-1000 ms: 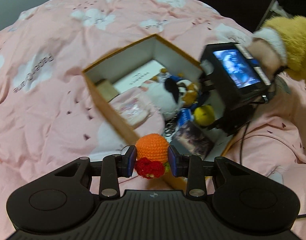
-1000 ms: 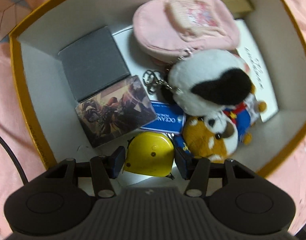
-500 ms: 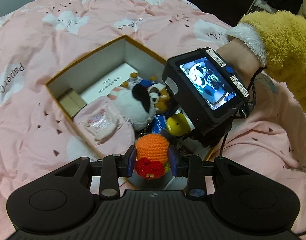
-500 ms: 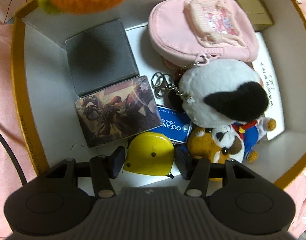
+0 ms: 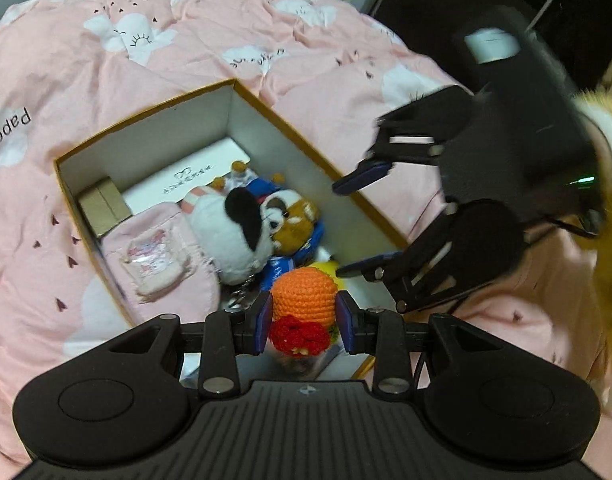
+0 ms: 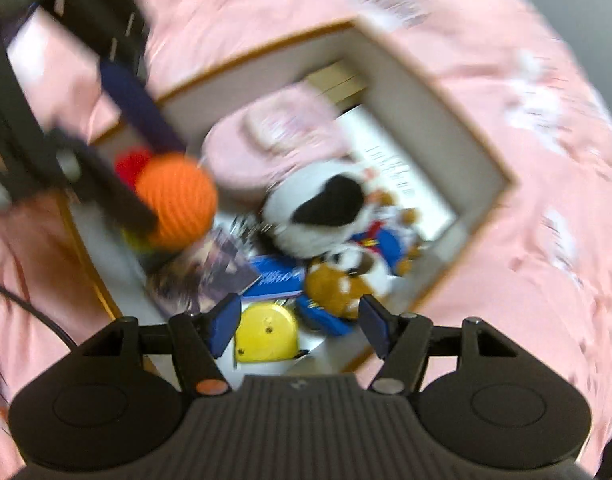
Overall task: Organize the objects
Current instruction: 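Lower the yellow tape measure into the box and open the right gripper, then lower the orange crocheted ball into the box and open the left gripper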
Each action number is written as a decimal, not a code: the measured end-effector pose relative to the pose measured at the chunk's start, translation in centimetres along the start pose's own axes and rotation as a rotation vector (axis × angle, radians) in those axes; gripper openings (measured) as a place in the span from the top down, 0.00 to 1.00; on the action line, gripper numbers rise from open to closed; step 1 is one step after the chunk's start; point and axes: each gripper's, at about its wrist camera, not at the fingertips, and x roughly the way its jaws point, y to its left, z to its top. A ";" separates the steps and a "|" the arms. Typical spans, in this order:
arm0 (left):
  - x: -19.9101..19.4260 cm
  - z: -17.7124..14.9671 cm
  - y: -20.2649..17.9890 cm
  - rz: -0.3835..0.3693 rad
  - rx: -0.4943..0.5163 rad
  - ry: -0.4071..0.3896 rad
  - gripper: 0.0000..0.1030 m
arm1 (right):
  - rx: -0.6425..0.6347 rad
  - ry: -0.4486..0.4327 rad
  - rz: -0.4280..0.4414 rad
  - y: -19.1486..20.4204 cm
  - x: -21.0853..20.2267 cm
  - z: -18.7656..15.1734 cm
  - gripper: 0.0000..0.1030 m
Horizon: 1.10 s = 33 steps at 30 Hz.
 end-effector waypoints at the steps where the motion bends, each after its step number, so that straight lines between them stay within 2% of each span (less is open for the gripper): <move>1: 0.1 0.0 -0.1 -0.014 -0.022 -0.006 0.63 | 0.051 -0.035 -0.025 -0.8 -0.6 0.2 0.35; 4: 0.7 -0.1 -0.2 -0.045 -0.094 -0.023 0.63 | 0.227 -0.139 -0.095 -0.9 -2.2 -2.0 0.35; 6: 1.5 0.0 -0.2 -0.056 -0.146 -0.026 0.63 | 0.347 -0.210 -0.111 -1.2 -3.2 -3.7 0.35; 11: 4.6 -0.2 -0.1 -0.098 -0.256 0.002 0.63 | 0.698 -0.342 -0.078 -2.0 -3.0 -6.8 0.43; 14: 6.8 -0.4 0.2 -0.098 -0.310 0.032 0.63 | 0.829 -0.384 -0.036 -2.1 -1.3 -7.6 0.45; 17: 8.7 -0.6 0.4 -0.092 -0.353 0.078 0.63 | 0.848 -0.379 -0.048 -2.1 0.5 -7.3 0.45; 22: 10.3 -0.7 0.3 -0.064 -0.362 0.118 0.63 | 0.885 -0.394 -0.051 -2.6 1.3 -7.6 0.45; 29: 11.2 -0.9 -0.3 -0.052 -0.351 0.169 0.62 | 0.891 -0.387 -0.045 -2.6 1.7 -7.9 0.45; 33: 11.2 -1.1 0.0 -0.061 -0.366 0.170 0.62 | 0.890 -0.390 -0.056 -2.4 1.4 -8.0 0.45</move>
